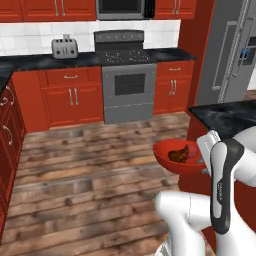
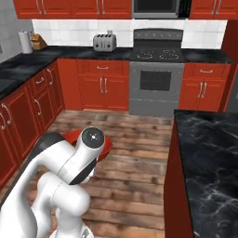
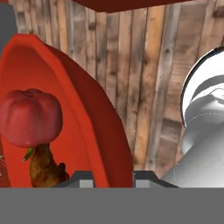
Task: Pick the chicken drumstick and bell pepper from their plates and place them in the bowl. Then put the bowl in the fridge.
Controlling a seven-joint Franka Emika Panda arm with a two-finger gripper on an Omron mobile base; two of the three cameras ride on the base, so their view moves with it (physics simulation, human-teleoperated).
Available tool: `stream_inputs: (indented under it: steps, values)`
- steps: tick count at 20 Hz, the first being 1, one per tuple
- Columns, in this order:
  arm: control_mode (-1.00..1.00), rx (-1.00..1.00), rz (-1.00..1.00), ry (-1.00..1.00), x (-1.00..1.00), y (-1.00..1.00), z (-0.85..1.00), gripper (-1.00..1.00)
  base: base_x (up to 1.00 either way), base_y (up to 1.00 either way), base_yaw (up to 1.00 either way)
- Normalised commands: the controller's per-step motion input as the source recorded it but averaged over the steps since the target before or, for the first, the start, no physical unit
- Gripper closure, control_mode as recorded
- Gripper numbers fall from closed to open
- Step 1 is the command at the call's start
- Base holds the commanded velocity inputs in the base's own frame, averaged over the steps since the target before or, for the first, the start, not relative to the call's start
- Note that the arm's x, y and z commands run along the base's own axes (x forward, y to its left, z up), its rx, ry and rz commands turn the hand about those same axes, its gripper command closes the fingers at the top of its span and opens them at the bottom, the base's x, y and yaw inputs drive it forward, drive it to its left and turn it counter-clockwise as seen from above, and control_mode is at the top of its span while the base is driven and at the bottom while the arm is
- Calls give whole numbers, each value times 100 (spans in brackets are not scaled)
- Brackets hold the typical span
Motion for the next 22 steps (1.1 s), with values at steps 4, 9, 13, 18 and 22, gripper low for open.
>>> stream_inputs:
  steps: [4, 9, 13, 18, 22]
  values:
    - [100, 0, 0, 0, 0, 0, 0, 100, 80, 49, -21]
    - [100, 0, 0, 0, 0, 0, 0, 100, 79, 45, -28]
    - [100, 0, 0, 0, 0, 0, 0, 100, 78, 45, -29]
    - [100, 0, 0, 0, 0, 0, 0, 100, 77, 45, -30]
    - [100, 0, 0, 0, 0, 0, 0, 100, 76, 45, -31]
